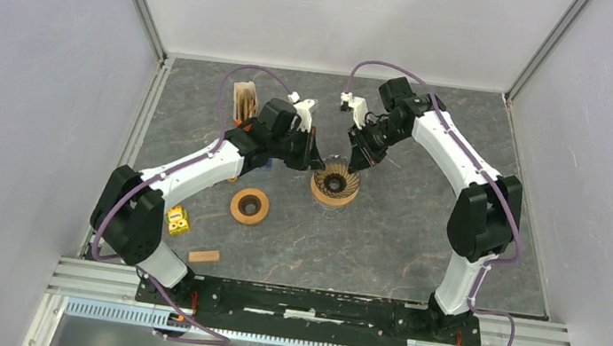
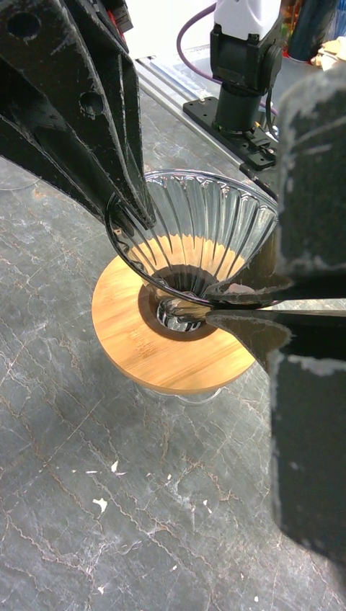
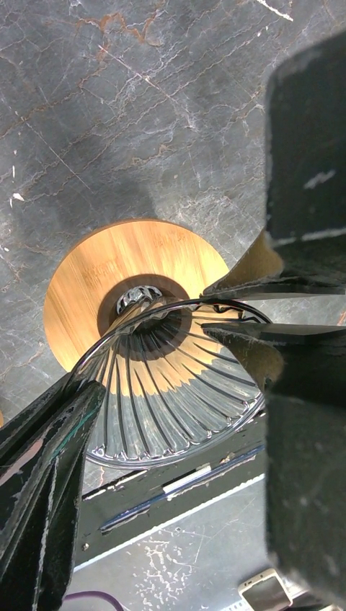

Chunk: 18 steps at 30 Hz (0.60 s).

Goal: Place the coffee filter in the dripper
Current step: Place the coffee dripper in the dripper holder.

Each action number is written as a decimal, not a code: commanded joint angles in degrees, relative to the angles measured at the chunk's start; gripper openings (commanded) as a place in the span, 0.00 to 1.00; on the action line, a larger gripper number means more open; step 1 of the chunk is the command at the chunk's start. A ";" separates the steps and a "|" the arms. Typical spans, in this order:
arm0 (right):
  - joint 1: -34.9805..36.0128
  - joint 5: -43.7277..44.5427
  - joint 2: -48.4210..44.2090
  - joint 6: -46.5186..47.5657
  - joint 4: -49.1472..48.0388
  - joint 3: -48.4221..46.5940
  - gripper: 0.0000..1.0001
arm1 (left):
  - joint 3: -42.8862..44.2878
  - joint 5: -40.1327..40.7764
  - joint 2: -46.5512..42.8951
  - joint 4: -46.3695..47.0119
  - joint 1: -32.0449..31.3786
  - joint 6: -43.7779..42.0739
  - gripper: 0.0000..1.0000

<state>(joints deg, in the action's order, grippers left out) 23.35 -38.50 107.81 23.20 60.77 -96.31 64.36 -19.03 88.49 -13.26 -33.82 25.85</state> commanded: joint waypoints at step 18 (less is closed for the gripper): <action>2.91 4.00 5.77 1.94 -2.46 2.09 0.00 | -2.95 2.05 5.63 -6.32 1.30 2.96 0.02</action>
<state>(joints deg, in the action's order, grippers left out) 23.79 -37.91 109.60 21.91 60.34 -97.49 64.34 -21.10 89.65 -13.76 -32.67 29.19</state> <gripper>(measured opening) 0.177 0.053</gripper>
